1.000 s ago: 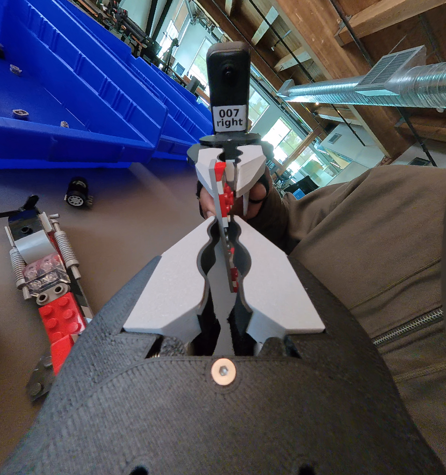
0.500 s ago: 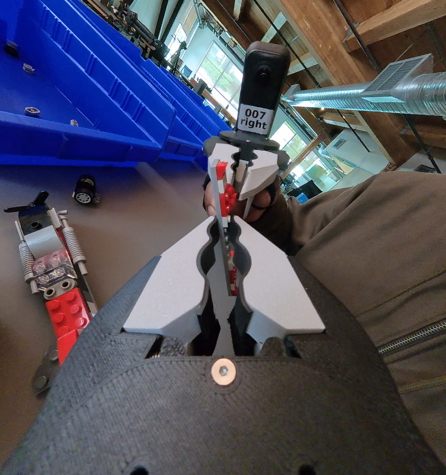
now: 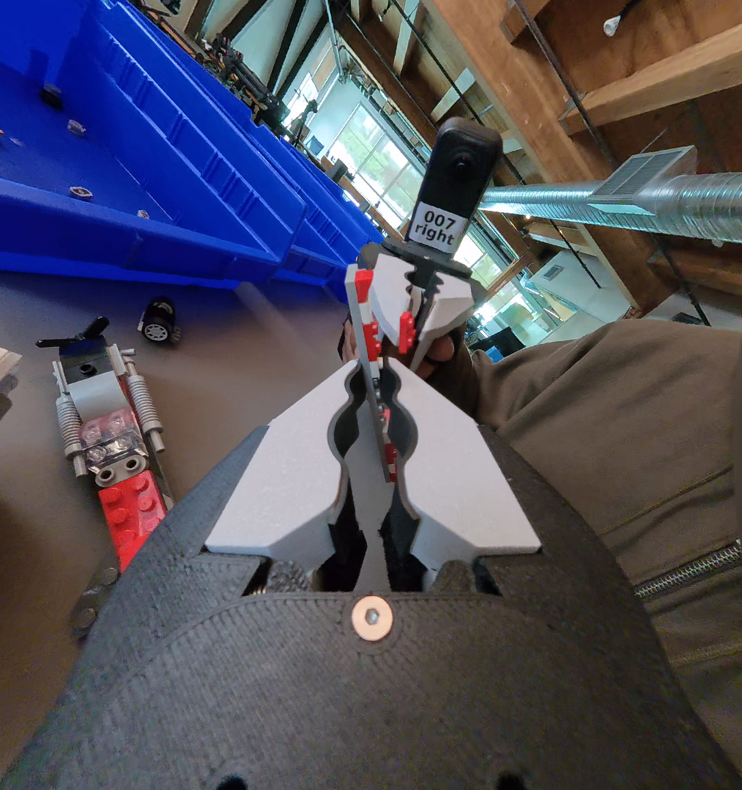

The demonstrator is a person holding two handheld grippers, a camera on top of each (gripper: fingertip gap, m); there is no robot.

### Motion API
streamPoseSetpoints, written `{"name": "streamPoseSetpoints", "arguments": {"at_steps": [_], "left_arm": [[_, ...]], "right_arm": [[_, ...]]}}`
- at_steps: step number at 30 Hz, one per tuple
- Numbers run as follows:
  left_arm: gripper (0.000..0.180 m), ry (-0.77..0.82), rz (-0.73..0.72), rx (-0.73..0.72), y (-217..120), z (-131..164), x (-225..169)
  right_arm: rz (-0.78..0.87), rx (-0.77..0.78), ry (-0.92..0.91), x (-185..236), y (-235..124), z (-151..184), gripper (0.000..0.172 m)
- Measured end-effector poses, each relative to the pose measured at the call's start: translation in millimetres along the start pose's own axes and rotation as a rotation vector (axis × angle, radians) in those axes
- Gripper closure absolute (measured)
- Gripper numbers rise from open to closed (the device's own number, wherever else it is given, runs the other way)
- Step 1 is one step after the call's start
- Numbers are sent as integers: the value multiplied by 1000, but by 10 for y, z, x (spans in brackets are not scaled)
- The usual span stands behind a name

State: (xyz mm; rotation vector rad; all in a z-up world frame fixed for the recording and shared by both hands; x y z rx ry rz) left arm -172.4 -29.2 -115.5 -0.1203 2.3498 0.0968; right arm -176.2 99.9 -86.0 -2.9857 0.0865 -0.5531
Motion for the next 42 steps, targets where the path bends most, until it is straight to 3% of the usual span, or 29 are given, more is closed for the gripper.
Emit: {"name": "streamPoseSetpoints", "arguments": {"at_steps": [6, 11, 16, 21, 24, 29, 32, 36, 39, 42], "left_arm": [[173, -6, 0, -10, -13, -5, 8], [173, -16, -12, -15, -18, -8, 28], [173, -24, -20, -18, -16, -12, 46], [173, -18, -28, -15, -11, -4, 47], [173, -19, -32, -18, -15, -4, 50], [173, -29, -45, -46, -38, -25, 67], [173, -44, -56, -76, -61, -47, 86], [173, -58, -51, -103, -86, -70, 94], [173, -54, -44, -106, -89, -72, 85], [173, -50, -40, -106, -85, -69, 74]], "right_arm": [[139, -28, -127, -46, -271, -193, 168], [587, -144, -235, -202, -1100, -474, 168], [1059, -43, -154, -489, -2000, -240, 168], [1257, 128, -58, -823, -2241, 66, 161], [1283, 168, -49, -908, -2248, 126, 151], [1133, 43, -156, -690, -2063, -81, 148], [752, -58, -239, -341, -1572, -260, 160], [226, 18, -88, -62, -737, -39, 159], [20, 43, 91, -6, -276, 174, 149], [-30, 86, 137, 55, -33, 277, 146]]}}
Point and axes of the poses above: each gripper's, where its closed fingertips meet, y out along the fingers, z out of its underside, x = y × z across the jaws, the point moved 7 cm from there along -y, back along the fingers, and after that the axes turned 3 degrees about -y, right-handed, at the moved point
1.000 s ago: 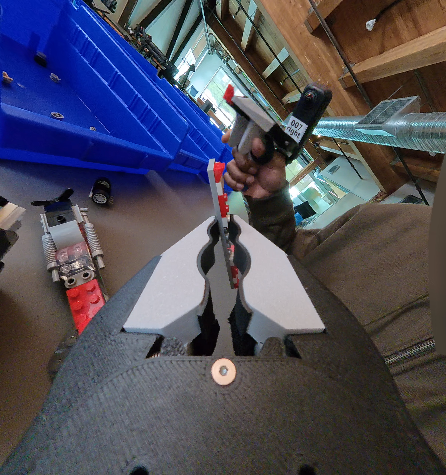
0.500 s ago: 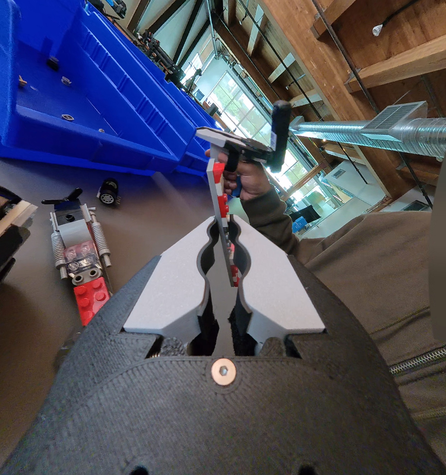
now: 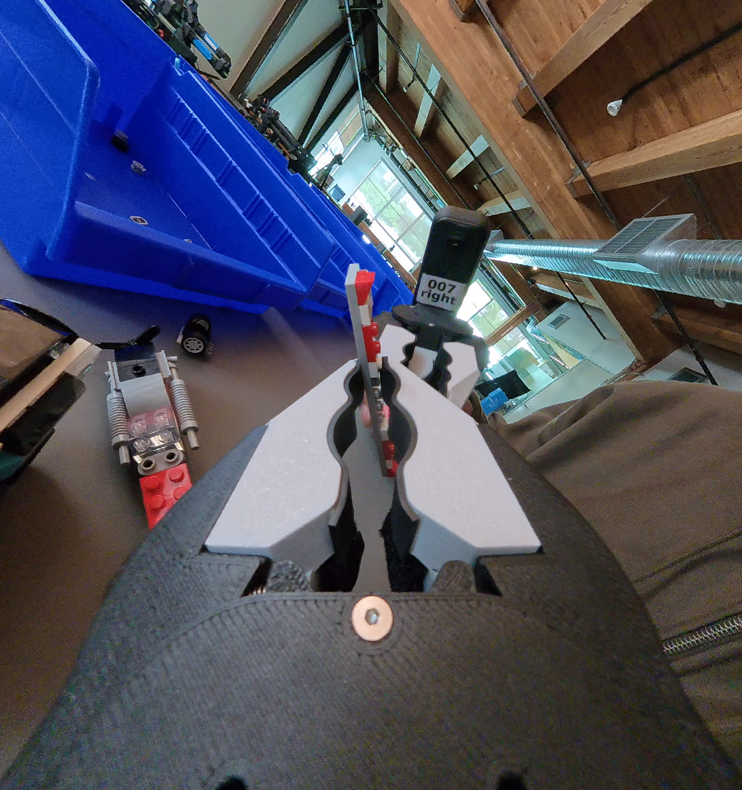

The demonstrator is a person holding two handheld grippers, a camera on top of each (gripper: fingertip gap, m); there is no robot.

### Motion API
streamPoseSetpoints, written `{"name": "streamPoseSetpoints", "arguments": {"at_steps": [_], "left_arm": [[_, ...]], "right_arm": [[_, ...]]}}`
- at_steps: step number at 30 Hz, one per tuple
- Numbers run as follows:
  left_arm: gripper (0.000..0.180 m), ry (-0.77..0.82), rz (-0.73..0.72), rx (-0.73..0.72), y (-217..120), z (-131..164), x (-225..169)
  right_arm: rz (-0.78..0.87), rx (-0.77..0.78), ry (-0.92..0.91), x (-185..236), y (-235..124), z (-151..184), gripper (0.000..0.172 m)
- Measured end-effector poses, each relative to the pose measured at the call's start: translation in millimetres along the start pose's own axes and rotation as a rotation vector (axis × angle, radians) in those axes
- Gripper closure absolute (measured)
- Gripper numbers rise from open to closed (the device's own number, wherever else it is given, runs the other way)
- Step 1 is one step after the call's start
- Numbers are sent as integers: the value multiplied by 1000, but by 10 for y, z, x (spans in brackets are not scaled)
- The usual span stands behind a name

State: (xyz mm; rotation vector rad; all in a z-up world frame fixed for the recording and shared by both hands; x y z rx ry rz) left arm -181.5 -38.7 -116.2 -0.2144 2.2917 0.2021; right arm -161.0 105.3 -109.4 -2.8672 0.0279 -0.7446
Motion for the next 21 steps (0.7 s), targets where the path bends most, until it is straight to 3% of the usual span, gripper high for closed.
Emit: {"name": "streamPoseSetpoints", "arguments": {"at_steps": [6, 10, 21], "left_arm": [[173, -1, 14, -2, 13, 7, -25], [173, 3, 17, -12, 13, -1, -30], [164, -91, 72, -65, -1, -57, -28]], "right_arm": [[60, -4, 47, -64, 114, 22, 147], [48, -5, 36, -43, 119, 18, 166], [-1, -141, 35, -20, 110, -60, 167]]}}
Point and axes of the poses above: each gripper's, where its closed fingertips meet, y out along the fingers, z out of its underside, x = y × z across the jaws, the point moved 7 cm from there along -y, back along the fingers, and after that the axes turned 3 degrees about -y, right-handed, at the moved point
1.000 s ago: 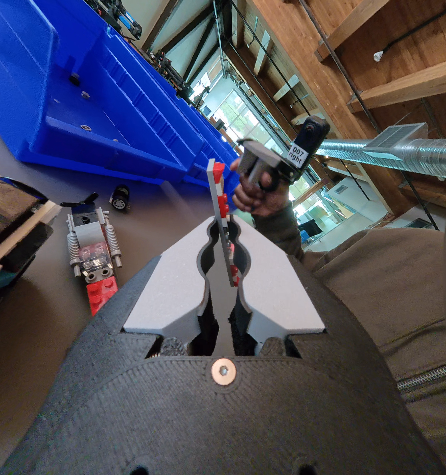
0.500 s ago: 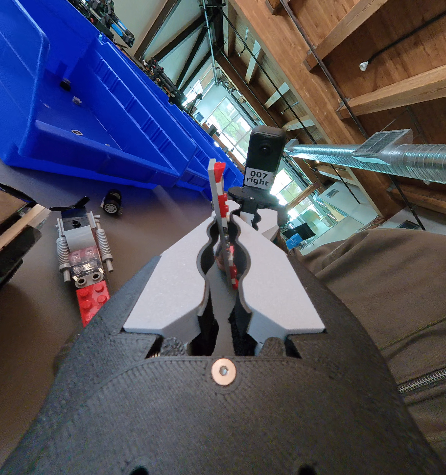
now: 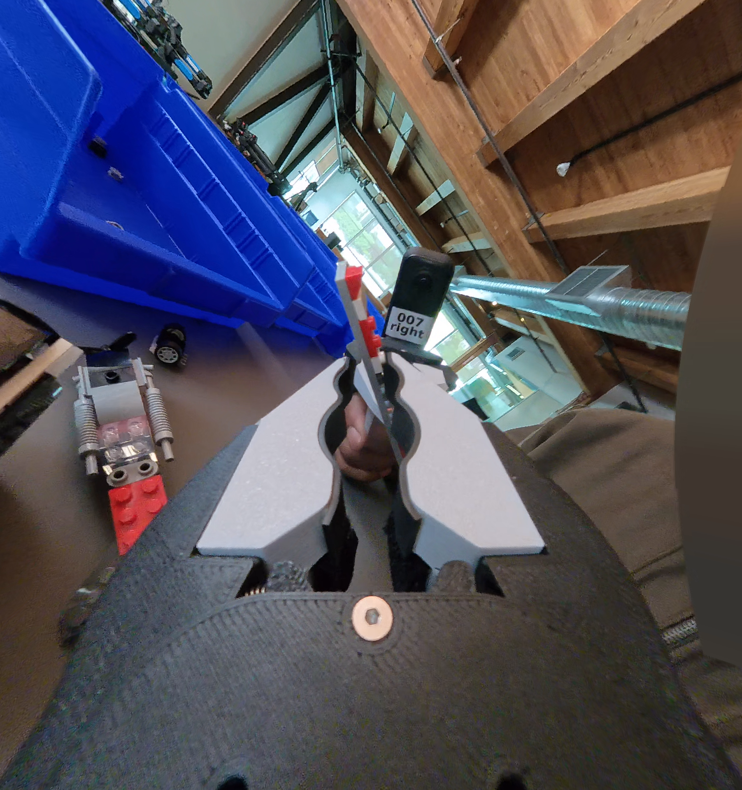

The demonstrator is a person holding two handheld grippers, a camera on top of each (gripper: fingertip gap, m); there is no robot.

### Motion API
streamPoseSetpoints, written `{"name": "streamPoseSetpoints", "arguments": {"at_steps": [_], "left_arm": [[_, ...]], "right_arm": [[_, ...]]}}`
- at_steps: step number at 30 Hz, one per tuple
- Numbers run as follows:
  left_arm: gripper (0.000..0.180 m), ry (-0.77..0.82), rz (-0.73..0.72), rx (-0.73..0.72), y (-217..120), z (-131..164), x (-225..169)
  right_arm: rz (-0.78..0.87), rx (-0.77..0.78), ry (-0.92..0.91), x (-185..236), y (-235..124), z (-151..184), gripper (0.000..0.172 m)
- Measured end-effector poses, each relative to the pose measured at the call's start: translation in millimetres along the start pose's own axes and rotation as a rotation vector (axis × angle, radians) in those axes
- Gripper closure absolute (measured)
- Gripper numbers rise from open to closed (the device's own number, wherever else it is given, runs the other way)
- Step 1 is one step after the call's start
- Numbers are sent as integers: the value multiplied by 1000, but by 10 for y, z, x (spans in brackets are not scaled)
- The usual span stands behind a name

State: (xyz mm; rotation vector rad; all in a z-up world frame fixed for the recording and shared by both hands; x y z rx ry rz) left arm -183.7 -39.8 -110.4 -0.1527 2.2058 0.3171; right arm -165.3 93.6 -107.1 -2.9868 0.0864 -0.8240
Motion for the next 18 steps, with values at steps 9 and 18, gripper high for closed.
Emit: {"name": "streamPoseSetpoints", "arguments": {"at_steps": [9, 18], "left_arm": [[154, -107, 57, 30, 57, 78, 9], [166, -151, 98, 31, 92, 125, -16]], "right_arm": [[16, -65, -32, -8, -52, -60, 168], [15, -31, -49, 0, -23, -29, 168]]}}
Point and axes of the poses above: each gripper's, where its closed fingertips meet, y out along the fingers, z out of its underside, x = y × z across the jaws, the point moved 7 cm from there along -y, back along the fingers, and after that the axes turned 3 degrees about -y, right-handed, at the moved point
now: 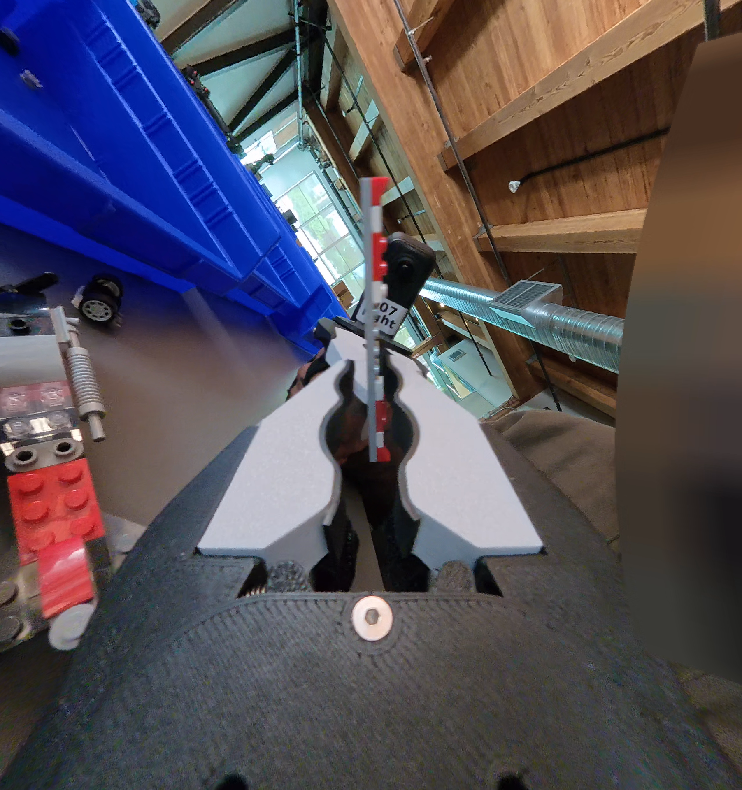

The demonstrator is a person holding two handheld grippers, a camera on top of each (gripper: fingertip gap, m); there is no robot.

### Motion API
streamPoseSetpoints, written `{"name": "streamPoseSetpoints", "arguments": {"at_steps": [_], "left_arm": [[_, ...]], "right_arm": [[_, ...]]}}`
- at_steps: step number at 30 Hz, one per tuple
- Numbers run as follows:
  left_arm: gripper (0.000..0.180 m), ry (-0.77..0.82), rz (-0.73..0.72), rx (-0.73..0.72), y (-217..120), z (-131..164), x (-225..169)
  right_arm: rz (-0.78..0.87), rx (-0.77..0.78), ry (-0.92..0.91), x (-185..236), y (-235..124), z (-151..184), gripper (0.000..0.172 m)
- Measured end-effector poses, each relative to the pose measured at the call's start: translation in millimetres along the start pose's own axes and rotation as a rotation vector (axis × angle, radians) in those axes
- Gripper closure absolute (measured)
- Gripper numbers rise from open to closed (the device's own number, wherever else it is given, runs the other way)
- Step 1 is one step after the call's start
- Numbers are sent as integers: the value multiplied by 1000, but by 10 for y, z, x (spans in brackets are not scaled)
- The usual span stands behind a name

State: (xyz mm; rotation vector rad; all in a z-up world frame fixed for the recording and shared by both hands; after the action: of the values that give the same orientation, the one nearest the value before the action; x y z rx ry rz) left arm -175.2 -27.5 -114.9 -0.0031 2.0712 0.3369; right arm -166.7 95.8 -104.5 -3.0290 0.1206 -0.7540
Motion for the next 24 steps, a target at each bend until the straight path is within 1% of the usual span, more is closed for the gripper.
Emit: {"name": "streamPoseSetpoints", "arguments": {"at_steps": [1, 5, 12, 17, 21, 24], "left_arm": [[173, 6, 3, -7, 1, 0, -11], [173, 30, -7, -17, -2, 2, -15], [173, 179, -88, -14, 1, 4, -52], [173, 227, -132, -6, 0, 9, -42], [173, 230, -159, -11, -9, 6, -29], [173, 202, -144, -16, -18, 2, -23]], "right_arm": [[7, 4, -2, -7, 0, 5, 168], [9, 4, 1, -11, 0, 4, 168], [13, 0, 34, -30, 4, 8, 165], [45, 12, 25, -50, 9, 20, 167], [94, 20, -63, -34, 19, 24, 168], [117, 16, -136, -9, 27, 20, 168]]}}
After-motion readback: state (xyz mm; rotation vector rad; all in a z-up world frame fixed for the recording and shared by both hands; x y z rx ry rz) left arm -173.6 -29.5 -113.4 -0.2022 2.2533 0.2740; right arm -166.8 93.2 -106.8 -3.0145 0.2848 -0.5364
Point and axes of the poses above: each gripper's, where its closed fingertips meet, y out along the fingers, z out of its underside, x = y × z across the jaws, the point moved 7 cm from there along -y, back along the fingers, and after that the axes turned 3 degrees about -y, right-handed, at the moved point
